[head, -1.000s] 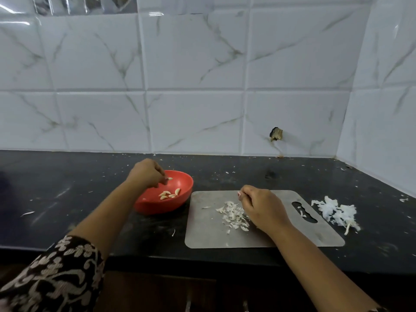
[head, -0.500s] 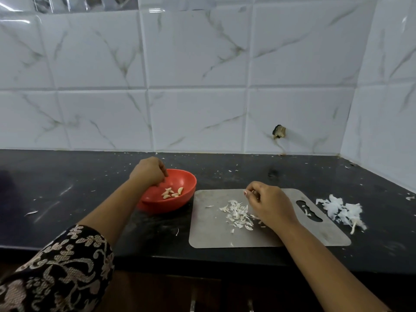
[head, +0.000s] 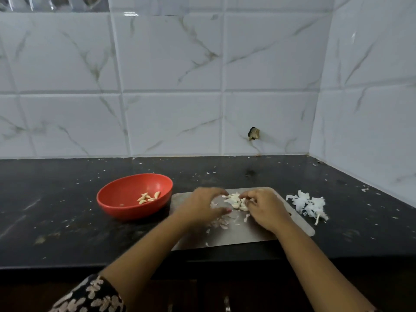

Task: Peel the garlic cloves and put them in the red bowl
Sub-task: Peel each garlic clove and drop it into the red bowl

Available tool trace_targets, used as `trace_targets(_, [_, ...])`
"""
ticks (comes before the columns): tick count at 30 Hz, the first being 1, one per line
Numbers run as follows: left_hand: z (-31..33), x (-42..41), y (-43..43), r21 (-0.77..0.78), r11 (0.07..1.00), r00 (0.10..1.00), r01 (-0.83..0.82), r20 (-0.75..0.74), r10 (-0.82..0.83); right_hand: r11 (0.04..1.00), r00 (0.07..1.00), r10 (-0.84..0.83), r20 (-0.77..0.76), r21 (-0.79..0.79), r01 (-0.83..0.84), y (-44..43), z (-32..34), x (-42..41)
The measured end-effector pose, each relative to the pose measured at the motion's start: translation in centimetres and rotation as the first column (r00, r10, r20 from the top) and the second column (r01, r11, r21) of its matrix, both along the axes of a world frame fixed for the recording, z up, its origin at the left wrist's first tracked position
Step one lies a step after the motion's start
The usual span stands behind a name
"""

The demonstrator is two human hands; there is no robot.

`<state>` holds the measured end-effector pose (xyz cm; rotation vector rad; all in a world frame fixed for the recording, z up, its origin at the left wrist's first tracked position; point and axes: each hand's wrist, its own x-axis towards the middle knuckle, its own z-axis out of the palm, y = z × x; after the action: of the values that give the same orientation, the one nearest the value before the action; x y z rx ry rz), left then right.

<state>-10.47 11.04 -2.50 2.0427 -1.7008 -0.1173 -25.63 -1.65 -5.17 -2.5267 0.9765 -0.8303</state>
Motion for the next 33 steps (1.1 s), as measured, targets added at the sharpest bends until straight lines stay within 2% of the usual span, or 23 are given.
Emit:
trace_targets(3, [-2.5,-0.8,-0.5,0.165,0.986,0.979,-0.026,0.204,-0.008,0.996,0.998,-0.008,-0.056,-0.091,0.003,0.5,-0.1,0.1])
trace_targets(5, [-3.0,-0.2,-0.9,0.225,0.972,0.973,-0.068,0.231,0.015,0.994,0.999,0.011,-0.036,-0.113,-0.015,0.8,0.0,0.0])
trace_targets(8, [-2.9,1.8,-1.7,0.242,0.968,0.974,-0.073,0.226,0.017,0.982,0.995,0.023,-0.094,-0.184,-0.04,1.4,0.2,0.1])
trace_targets(10, [-2.9,3.1,-2.0,0.19,0.98,0.981,-0.064,0.19,0.027,0.97,0.991,0.025,-0.133,-0.236,-0.056,1.8,0.3,0.3])
trace_targets(13, [-2.8,3.7,-1.4,0.031,0.996,0.986,-0.078,0.147,0.073,0.964,0.984,0.018,-0.175,-0.258,-0.063,2.0,0.4,0.7])
trace_targets(17, [-1.9,2.6,-0.8,-0.177,0.977,0.968,-0.118,0.198,0.152,0.954,0.977,-0.001,-0.211,-0.294,-0.063,2.1,0.3,1.0])
trace_targets(20, [-1.7,1.8,-0.8,-0.279,0.957,0.979,-0.082,0.159,0.131,0.938,0.98,-0.014,-0.201,-0.342,-0.056,2.3,0.2,1.1])
trace_targets(22, [-1.6,1.4,-0.6,-0.332,0.942,0.994,-0.044,0.075,0.073,0.95,0.994,0.023,-0.111,-0.307,-0.056,2.5,0.3,1.4])
trace_targets(23, [-1.6,1.2,-0.5,-0.358,0.933,0.999,-0.03,0.011,0.037,0.971,0.997,0.072,0.002,-0.228,-0.07,2.7,0.4,1.5])
trace_targets(24, [-1.7,1.2,-0.3,-0.383,0.924,0.998,-0.023,-0.059,0.0,0.989,0.98,0.121,0.156,-0.106,-0.105,2.9,0.5,1.8])
trace_targets(26, [-1.8,1.0,0.1,-0.429,0.902,0.98,-0.034,-0.189,-0.053,0.959,0.878,0.134,0.459,0.165,-0.232,3.7,1.0,2.4])
trace_targets(29, [-1.8,1.3,0.3,-0.52,0.848,0.948,-0.102,-0.31,-0.076,0.758,0.711,0.003,0.704,0.462,-0.461,5.3,1.4,3.5])
trace_targets(31, [-1.9,1.7,0.4,-0.553,0.821,0.929,-0.143,-0.36,-0.081,0.631,0.633,-0.076,0.77,0.529,-0.568,5.9,1.6,3.9])
trace_targets(33, [-2.0,2.0,0.4,-0.547,0.819,0.907,-0.171,-0.412,-0.085,0.566,0.605,-0.117,0.788,0.553,-0.612,5.9,1.8,3.9])
